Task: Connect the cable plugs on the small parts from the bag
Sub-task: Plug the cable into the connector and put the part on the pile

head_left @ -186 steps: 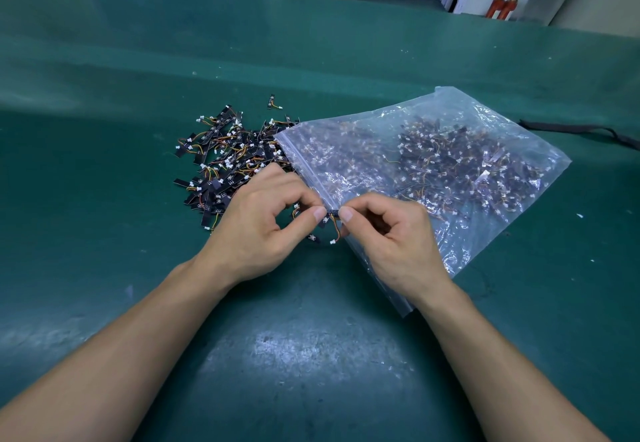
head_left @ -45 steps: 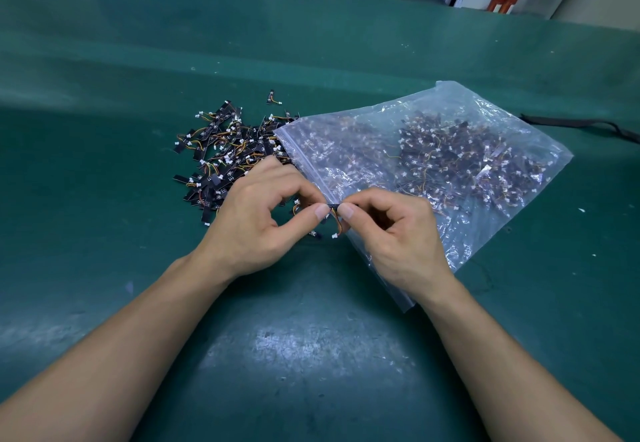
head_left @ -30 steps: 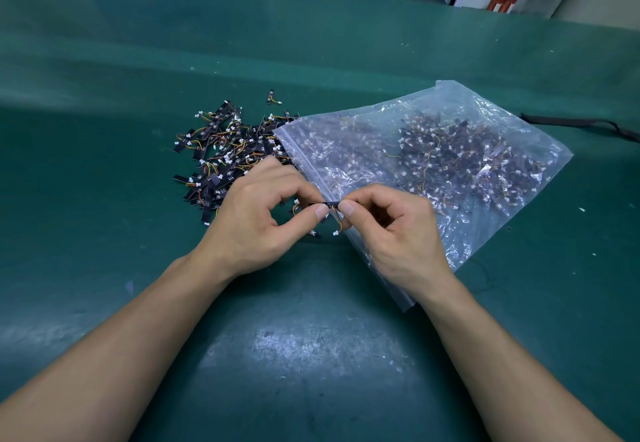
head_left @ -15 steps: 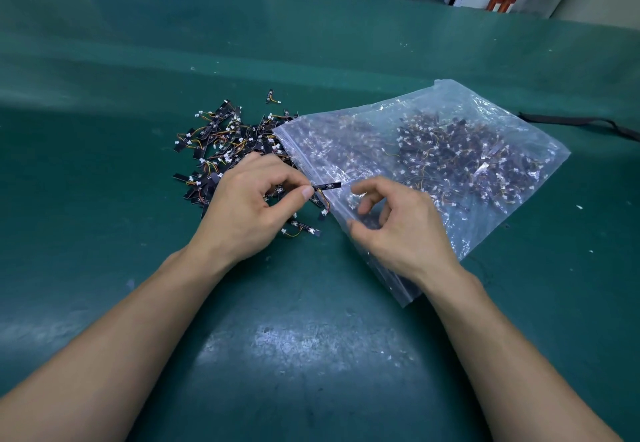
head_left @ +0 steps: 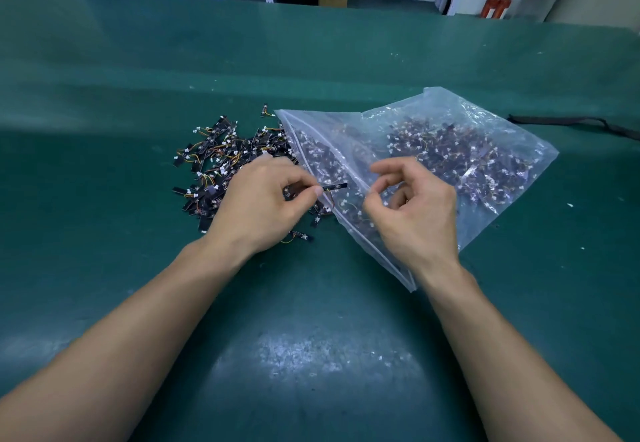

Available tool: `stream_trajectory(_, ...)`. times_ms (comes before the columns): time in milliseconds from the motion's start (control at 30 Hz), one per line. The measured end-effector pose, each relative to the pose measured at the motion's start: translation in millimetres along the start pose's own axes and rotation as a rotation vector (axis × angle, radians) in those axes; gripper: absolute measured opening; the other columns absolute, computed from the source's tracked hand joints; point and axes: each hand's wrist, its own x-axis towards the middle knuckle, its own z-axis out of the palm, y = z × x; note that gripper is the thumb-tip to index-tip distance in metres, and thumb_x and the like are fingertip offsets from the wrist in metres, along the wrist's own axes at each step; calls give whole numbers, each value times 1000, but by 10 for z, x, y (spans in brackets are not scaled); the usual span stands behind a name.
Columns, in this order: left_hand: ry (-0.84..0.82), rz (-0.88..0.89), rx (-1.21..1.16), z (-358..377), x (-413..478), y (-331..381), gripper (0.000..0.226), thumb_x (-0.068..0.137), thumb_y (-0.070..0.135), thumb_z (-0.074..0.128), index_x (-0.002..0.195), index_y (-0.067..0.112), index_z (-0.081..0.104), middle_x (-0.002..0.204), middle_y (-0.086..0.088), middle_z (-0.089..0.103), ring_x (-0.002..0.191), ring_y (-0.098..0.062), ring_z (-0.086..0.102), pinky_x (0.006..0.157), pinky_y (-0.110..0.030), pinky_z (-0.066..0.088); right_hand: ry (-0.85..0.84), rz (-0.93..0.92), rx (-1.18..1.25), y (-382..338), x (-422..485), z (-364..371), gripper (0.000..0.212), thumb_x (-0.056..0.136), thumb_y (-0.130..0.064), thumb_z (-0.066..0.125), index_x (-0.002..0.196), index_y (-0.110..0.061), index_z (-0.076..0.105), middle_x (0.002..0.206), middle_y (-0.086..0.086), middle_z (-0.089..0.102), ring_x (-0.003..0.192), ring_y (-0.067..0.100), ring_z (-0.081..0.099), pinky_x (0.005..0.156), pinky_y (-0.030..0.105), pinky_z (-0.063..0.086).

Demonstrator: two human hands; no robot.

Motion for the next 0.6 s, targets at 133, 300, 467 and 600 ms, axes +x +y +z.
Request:
stream_trajectory(133,-164,17,230,121,327,179,15,92,37,67,90,28,79,77,8,68,83,-22,54,87,-38,46,33,-57,10,-31,-6,-27,24,80,-16,68,101,-26,70,84,-17,67,49,16,50,54,16,42)
stream_trajectory(300,-169,-170,259,408,596,502,38,86,24,66,55,18,46,61,0,54,74,-31,51,82,-39,42,78,-73,56,-57,-2,-33,26,78,-11,68,99,-27,69,76,-13,66,47,17,49,56,20,43)
stream_trajectory(467,-231,-162,134,603,685,595,22,92,10,47,73,21,45,98,-10,65,97,-31,54,95,-37,34,122,-85,95,-63,5,-39,25,79,-9,68,98,-24,69,77,-10,67,48,13,50,58,17,42)
stream_trajectory(600,-236,-21,220,507,561,453,21,84,13,55,69,24,45,89,4,55,97,-23,48,88,-37,28,86,-94,86,-64,-13,-20,25,79,-10,69,98,-27,68,77,-10,67,47,15,49,56,19,40)
